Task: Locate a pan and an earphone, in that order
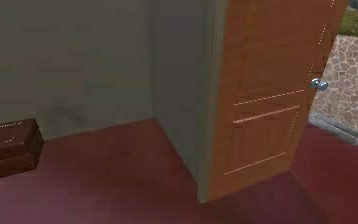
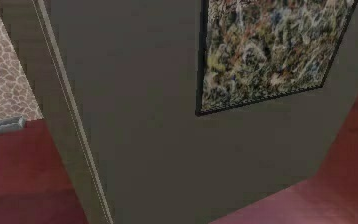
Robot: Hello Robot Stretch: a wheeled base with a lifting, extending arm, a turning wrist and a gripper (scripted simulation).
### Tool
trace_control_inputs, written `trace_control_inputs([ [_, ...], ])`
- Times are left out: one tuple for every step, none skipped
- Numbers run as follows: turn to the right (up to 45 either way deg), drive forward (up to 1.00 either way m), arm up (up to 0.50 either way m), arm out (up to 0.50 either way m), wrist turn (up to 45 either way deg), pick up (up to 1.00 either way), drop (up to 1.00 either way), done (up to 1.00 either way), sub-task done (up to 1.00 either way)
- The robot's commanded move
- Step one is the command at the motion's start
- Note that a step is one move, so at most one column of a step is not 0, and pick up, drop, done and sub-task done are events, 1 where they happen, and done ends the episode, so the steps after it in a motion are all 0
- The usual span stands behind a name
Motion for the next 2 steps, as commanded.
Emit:
trace_control_inputs([
  [-9.0,0.00,0.00,0.00,0.0,0.00,0.00,0.00,0.00],
  [0.0,0.20,0.00,0.00,0.0,0.00,0.00,0.00,0.00],
])
